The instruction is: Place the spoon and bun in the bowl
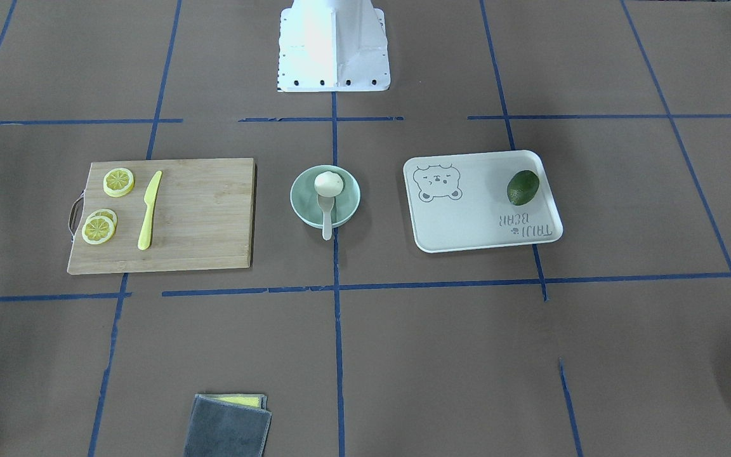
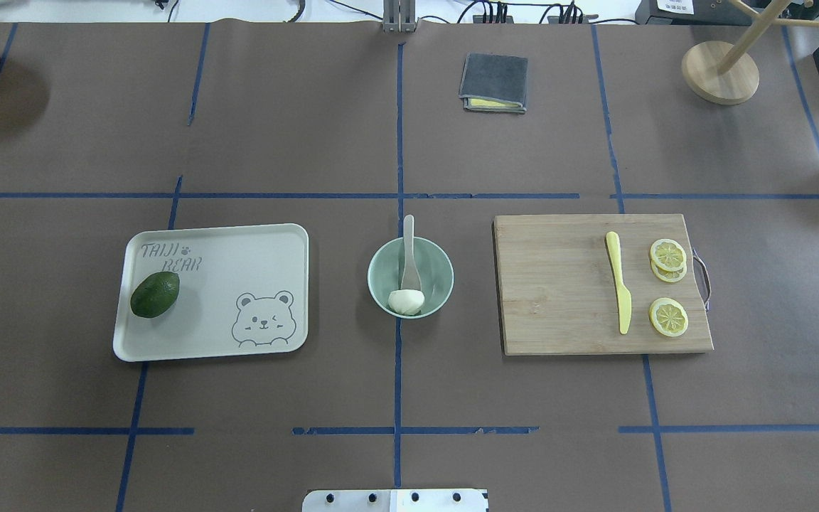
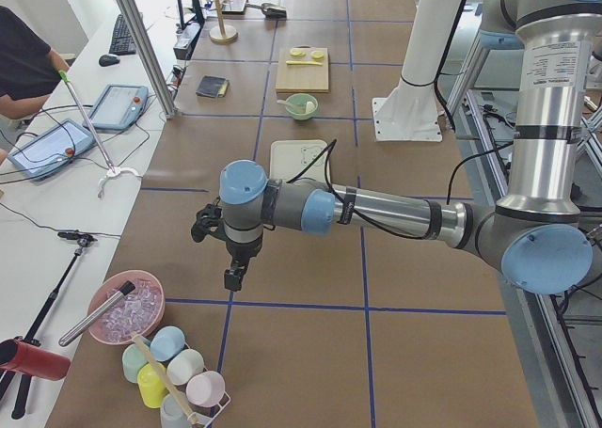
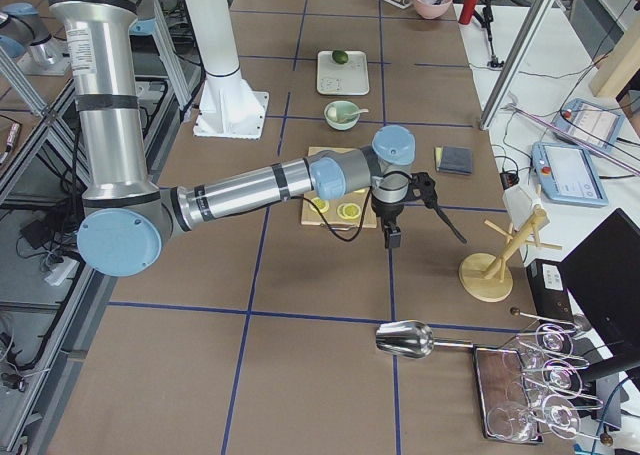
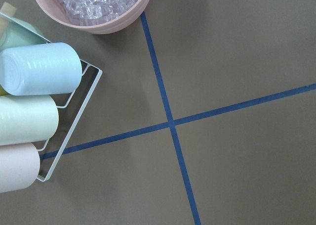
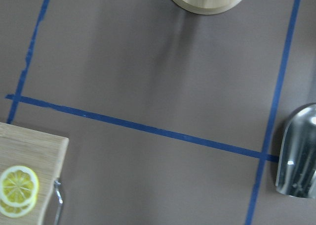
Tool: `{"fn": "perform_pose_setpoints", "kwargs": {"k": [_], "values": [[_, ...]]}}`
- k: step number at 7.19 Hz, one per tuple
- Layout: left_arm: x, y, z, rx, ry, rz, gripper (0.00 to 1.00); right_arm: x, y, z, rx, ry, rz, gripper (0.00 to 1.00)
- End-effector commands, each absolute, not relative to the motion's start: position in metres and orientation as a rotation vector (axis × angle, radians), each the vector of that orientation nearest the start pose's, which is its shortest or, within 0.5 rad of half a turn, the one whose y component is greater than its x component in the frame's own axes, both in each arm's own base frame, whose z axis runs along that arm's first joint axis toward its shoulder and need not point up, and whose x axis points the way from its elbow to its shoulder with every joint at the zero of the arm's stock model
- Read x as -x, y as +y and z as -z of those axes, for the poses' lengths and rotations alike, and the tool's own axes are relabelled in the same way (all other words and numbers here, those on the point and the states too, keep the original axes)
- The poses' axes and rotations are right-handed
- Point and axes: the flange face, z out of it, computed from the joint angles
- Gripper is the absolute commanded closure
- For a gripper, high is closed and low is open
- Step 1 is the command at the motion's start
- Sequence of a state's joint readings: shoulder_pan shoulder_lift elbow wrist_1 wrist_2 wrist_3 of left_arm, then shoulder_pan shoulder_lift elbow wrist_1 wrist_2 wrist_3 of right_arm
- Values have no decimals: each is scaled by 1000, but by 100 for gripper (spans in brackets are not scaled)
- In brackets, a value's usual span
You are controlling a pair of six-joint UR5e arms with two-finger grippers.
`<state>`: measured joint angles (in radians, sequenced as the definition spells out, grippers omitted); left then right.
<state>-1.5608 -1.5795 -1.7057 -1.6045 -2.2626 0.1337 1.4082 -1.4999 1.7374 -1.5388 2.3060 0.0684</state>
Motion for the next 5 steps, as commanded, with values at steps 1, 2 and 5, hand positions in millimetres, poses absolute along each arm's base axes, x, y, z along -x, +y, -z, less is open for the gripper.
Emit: {"fn": "perform_pose_setpoints", "kwargs": {"k": [1, 2, 5], "values": [[68, -502, -615, -168, 683, -184, 0, -39, -518, -603, -152, -763, 190, 0], [67, -501, -634, -131, 717, -172, 0, -48, -497, -623, -122, -807, 154, 0], [63, -482, -662, -68, 775, -146, 0, -50, -492, -626, -110, -824, 129, 0]]}}
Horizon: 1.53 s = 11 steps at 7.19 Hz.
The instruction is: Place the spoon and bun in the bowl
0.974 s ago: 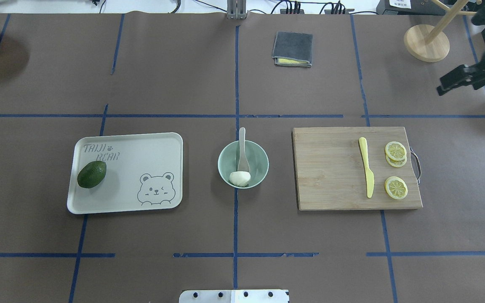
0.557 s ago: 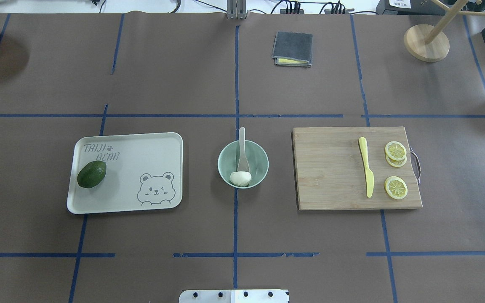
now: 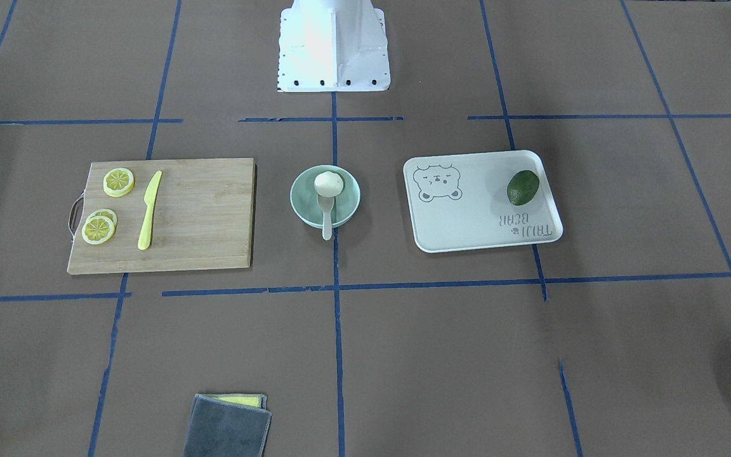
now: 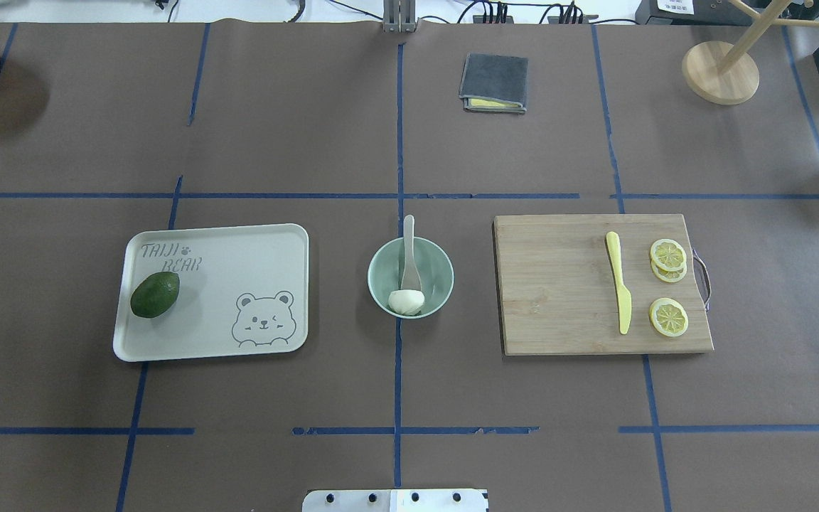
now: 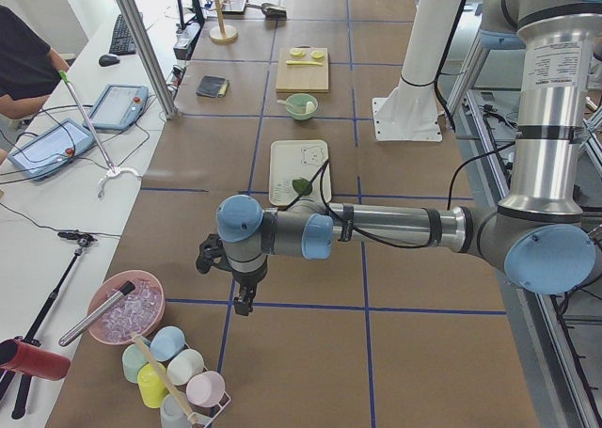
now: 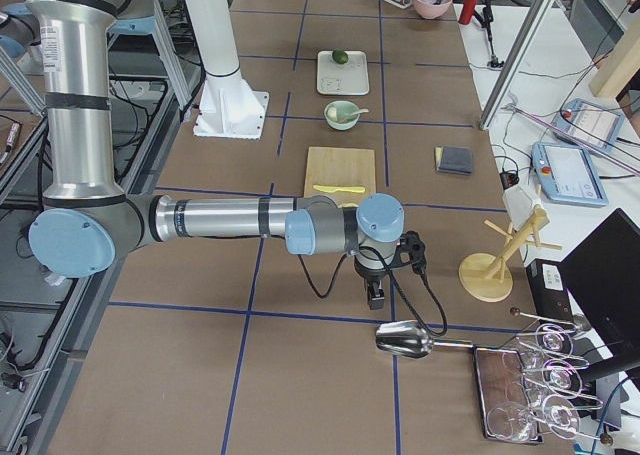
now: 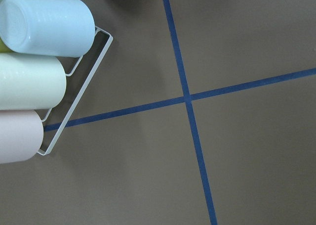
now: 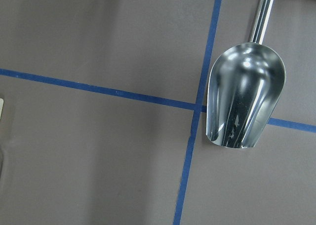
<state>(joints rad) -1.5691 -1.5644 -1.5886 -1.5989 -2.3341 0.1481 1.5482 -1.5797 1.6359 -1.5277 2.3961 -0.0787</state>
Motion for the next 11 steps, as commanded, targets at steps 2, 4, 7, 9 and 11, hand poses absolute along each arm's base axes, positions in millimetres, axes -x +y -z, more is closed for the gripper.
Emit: {"fn": "perform_pose_setpoints", "kwargs": {"k": [2, 4, 7, 9, 11], "values": [[63, -475, -668, -53, 789, -128, 0, -50, -496, -626, -85, -827, 68, 0], [70, -482, -657, -79, 779, -115, 0, -50, -496, -625, -61, -842, 26, 0], [69, -483, -652, -76, 775, -89, 0, -49, -496, -624, -61, -846, 27, 0], [69, -484, -651, -79, 775, -89, 0, -49, -497, -623, -62, -846, 28, 0], [69, -485, -650, -81, 775, -89, 0, -49, -497, -622, -66, -847, 29, 0]]}}
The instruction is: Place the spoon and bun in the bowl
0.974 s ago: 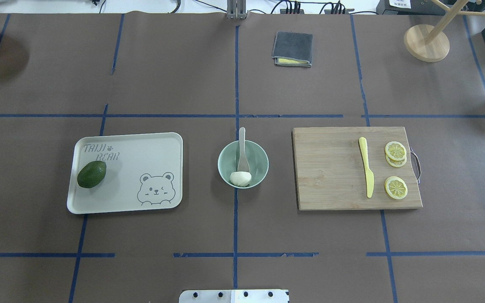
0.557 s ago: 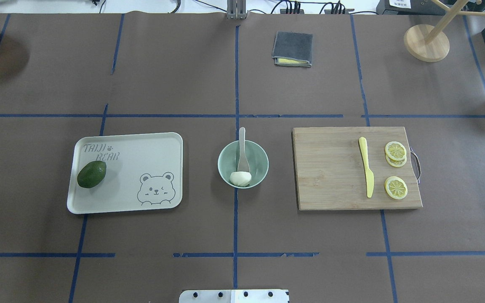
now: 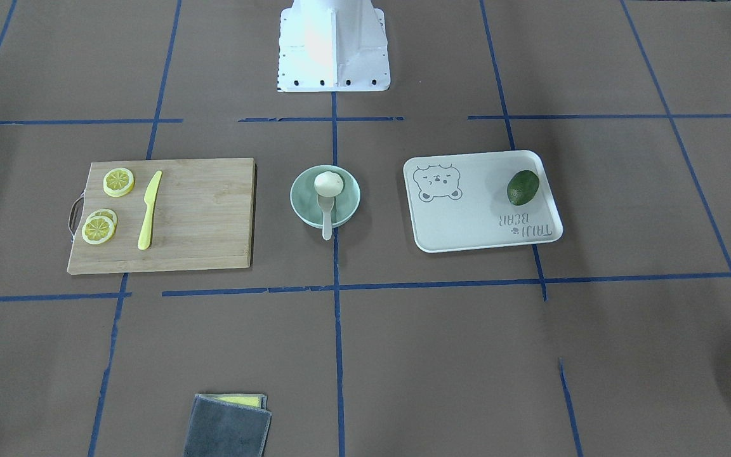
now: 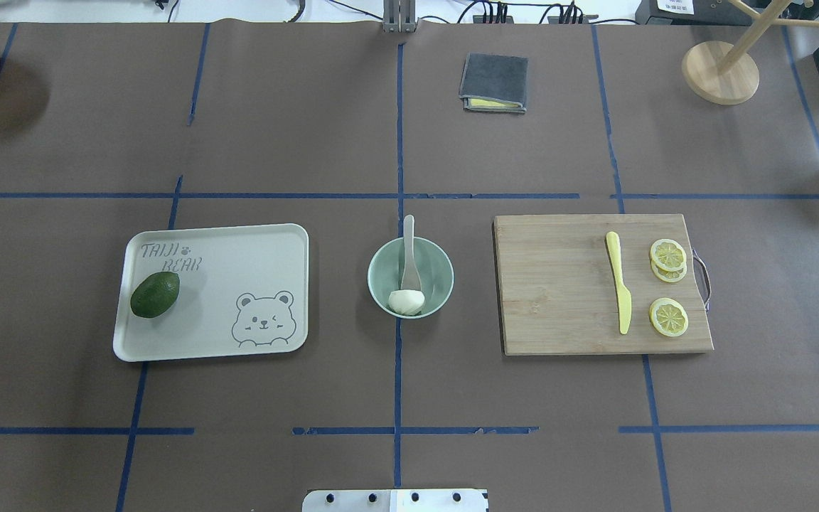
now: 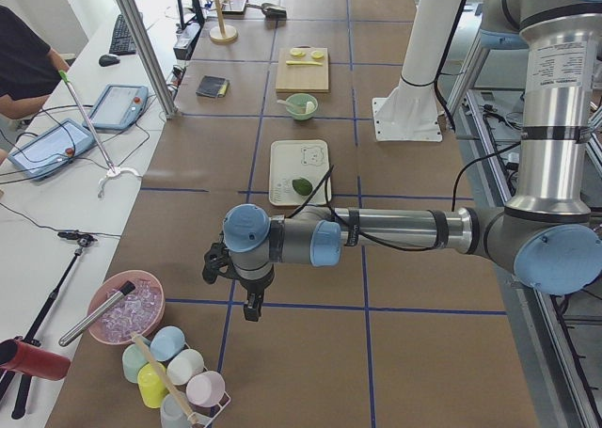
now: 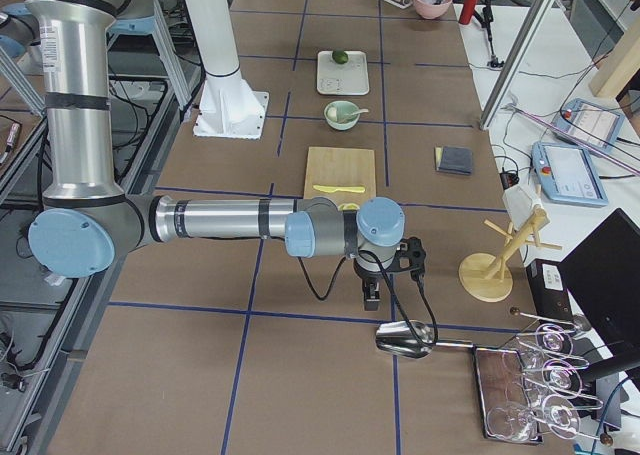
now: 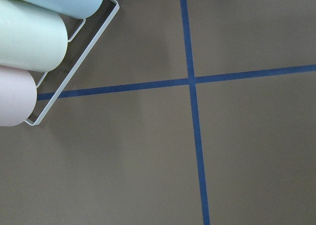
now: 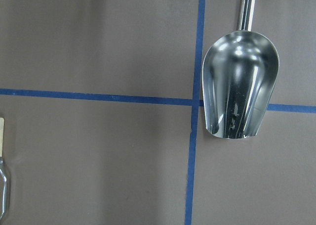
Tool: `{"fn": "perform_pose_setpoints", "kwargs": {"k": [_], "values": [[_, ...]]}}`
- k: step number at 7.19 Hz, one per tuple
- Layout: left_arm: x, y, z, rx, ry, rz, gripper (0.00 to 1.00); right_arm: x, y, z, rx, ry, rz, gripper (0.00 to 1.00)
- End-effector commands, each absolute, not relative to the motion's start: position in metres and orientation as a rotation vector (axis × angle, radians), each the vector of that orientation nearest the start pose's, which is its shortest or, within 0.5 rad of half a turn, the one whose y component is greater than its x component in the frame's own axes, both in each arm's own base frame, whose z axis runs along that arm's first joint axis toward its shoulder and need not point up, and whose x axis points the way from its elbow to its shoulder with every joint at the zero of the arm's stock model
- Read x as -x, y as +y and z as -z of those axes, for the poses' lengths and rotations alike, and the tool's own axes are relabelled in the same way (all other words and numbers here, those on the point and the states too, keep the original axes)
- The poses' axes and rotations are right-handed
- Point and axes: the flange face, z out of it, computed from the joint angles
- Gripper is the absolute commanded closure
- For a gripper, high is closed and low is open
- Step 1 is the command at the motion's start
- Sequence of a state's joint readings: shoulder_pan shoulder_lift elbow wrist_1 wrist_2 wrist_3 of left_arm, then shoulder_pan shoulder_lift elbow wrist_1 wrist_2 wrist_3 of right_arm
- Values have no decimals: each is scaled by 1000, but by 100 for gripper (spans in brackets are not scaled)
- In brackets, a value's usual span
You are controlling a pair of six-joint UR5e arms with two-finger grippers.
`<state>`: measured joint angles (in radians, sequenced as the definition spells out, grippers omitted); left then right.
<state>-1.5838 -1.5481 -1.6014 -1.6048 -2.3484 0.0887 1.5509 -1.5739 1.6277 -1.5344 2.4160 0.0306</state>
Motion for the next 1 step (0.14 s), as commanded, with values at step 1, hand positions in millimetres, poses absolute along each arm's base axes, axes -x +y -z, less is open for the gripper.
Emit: {"fn": "perform_pose_setpoints", "kwargs": {"k": [1], "values": [[69, -485, -650, -80, 776, -86, 0, -49, -498, -621, -69, -847, 31, 0]]}}
